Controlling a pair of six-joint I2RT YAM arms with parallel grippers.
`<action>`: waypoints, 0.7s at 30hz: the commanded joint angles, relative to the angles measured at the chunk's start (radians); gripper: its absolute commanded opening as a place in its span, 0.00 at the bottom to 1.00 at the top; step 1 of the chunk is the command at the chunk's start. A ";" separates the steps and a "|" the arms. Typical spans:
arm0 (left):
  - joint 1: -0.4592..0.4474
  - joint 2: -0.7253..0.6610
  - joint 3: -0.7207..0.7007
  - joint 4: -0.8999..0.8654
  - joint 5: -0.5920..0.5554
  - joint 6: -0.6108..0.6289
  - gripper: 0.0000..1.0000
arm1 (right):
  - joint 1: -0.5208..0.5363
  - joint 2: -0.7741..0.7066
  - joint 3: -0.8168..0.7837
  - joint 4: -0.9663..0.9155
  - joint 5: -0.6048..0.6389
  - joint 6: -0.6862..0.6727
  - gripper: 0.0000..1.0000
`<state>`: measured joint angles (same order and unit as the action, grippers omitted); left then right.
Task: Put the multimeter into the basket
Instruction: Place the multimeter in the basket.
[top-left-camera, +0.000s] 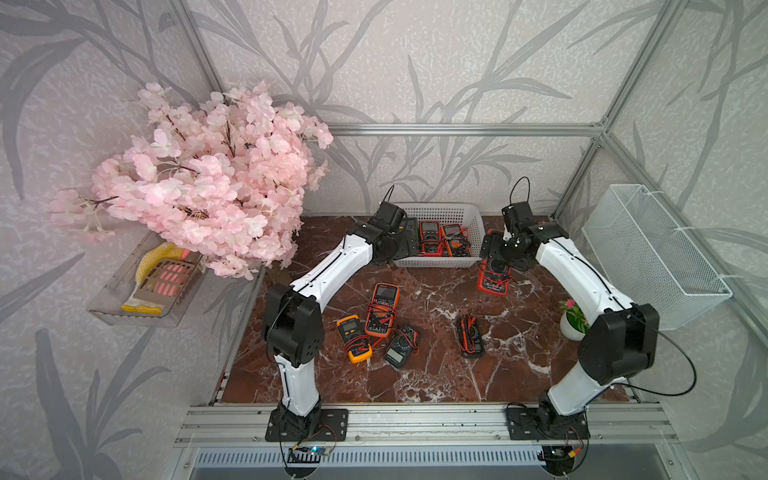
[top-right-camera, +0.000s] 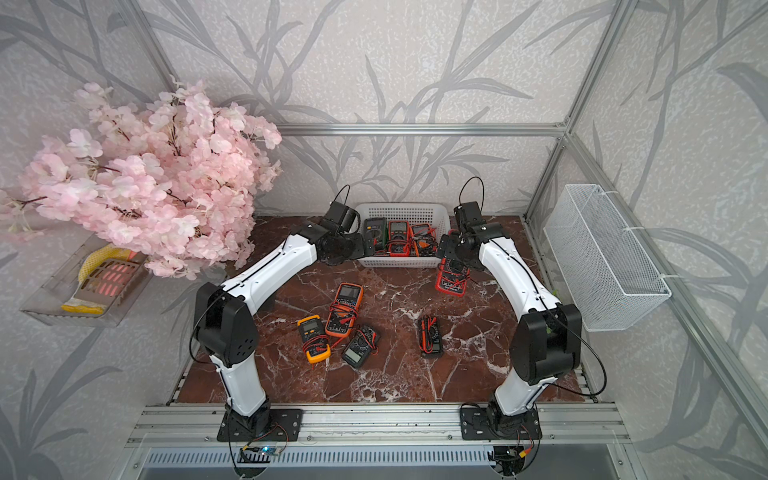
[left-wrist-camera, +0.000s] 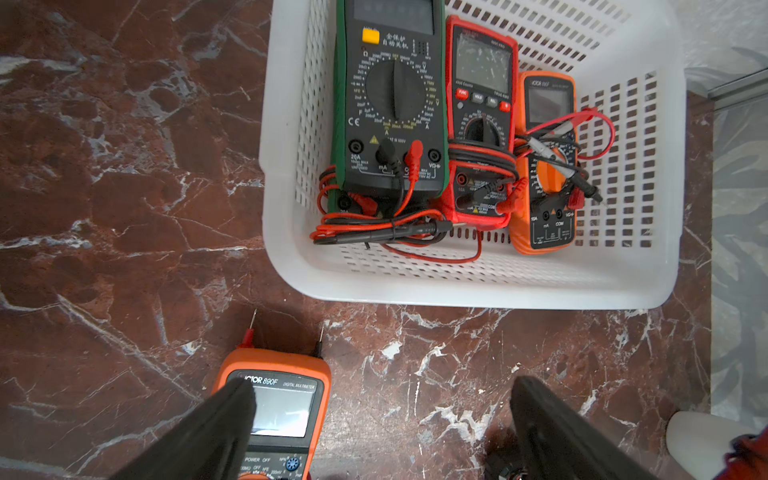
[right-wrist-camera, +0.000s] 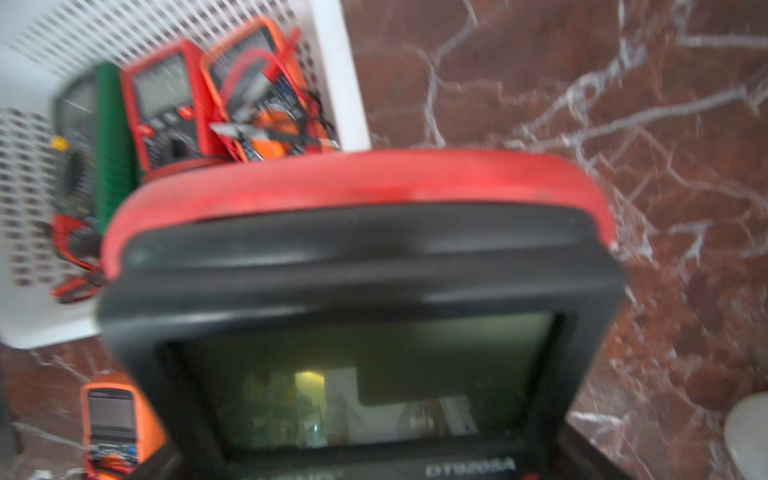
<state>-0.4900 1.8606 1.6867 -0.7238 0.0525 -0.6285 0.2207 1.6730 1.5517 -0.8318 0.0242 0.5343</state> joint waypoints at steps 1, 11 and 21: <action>-0.008 -0.007 -0.030 0.014 -0.004 0.024 1.00 | -0.005 0.040 0.087 0.053 -0.018 -0.013 0.58; -0.007 -0.052 -0.087 0.016 0.003 0.079 1.00 | -0.005 0.225 0.299 0.130 -0.053 -0.045 0.59; -0.010 -0.080 -0.133 0.020 0.020 0.039 1.00 | -0.003 0.504 0.663 0.090 -0.089 -0.164 0.59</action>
<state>-0.4957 1.8206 1.5658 -0.7029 0.0597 -0.5793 0.2207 2.1441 2.1197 -0.7456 -0.0460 0.4259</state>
